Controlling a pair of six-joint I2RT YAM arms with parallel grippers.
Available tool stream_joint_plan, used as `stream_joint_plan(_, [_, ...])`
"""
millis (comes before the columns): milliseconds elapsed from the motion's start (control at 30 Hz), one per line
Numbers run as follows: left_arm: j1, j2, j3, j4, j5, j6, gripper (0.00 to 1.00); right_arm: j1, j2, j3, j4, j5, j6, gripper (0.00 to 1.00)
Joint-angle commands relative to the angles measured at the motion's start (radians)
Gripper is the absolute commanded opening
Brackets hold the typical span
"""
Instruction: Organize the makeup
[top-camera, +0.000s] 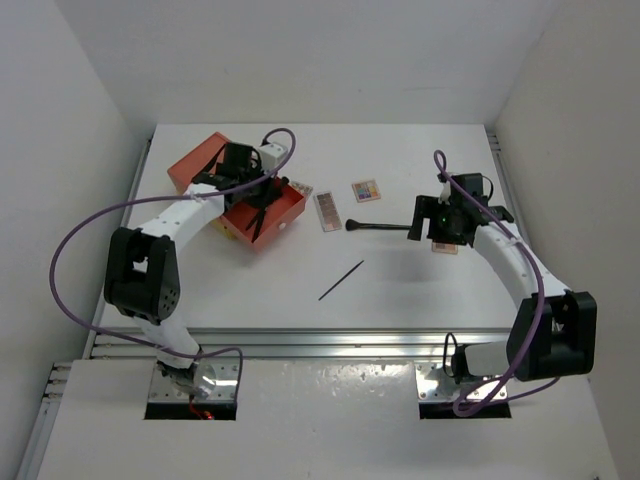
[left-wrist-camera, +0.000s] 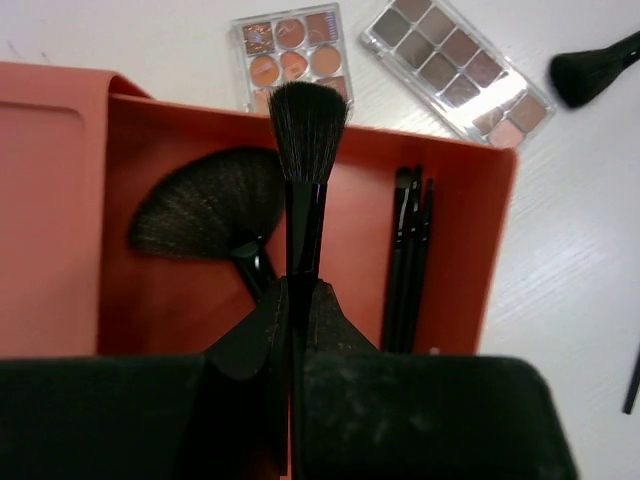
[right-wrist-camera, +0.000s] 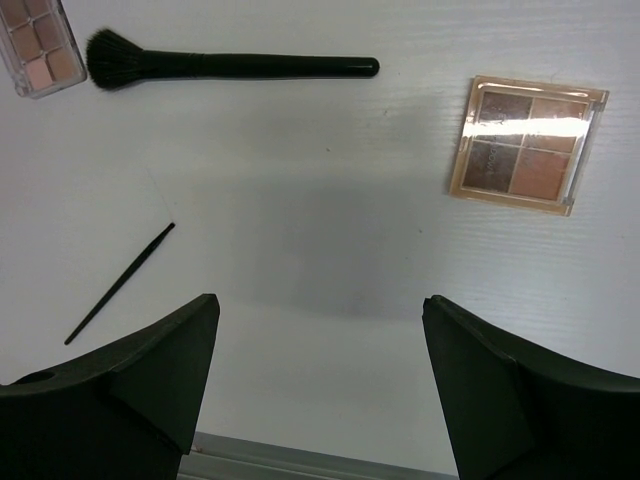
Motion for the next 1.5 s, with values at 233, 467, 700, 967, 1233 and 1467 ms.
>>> stream_joint_plan(233, [0.024, -0.056, -0.021, 0.064, 0.051, 0.049, 0.50, 0.007, 0.016, 0.081, -0.001, 0.030, -0.044, 0.85])
stream_joint_plan(467, [0.012, -0.069, 0.160, 0.087, 0.042, 0.107, 0.55, 0.005, 0.039, 0.091, -0.001, 0.010, -0.068, 0.87])
stream_joint_plan(700, [-0.190, -0.066, 0.231, 0.097, 0.133, 0.173, 0.60, 0.010, 0.017, 0.067, -0.004, -0.014, -0.051, 0.87])
stream_joint_plan(967, [-0.425, 0.155, 0.294, -0.010, 0.178, 0.115, 0.69, -0.022, -0.134, -0.022, -0.047, 0.004, -0.045, 0.89])
stream_joint_plan(1233, [-0.532, 0.292, 0.232, -0.021, -0.026, 0.067, 0.71, -0.055, -0.277, -0.109, -0.100, 0.070, -0.059, 0.90])
stream_joint_plan(1467, [-0.532, 0.313, 0.168, -0.050, -0.047, 0.015, 0.71, -0.067, -0.317, -0.157, -0.134, 0.070, -0.070, 0.90])
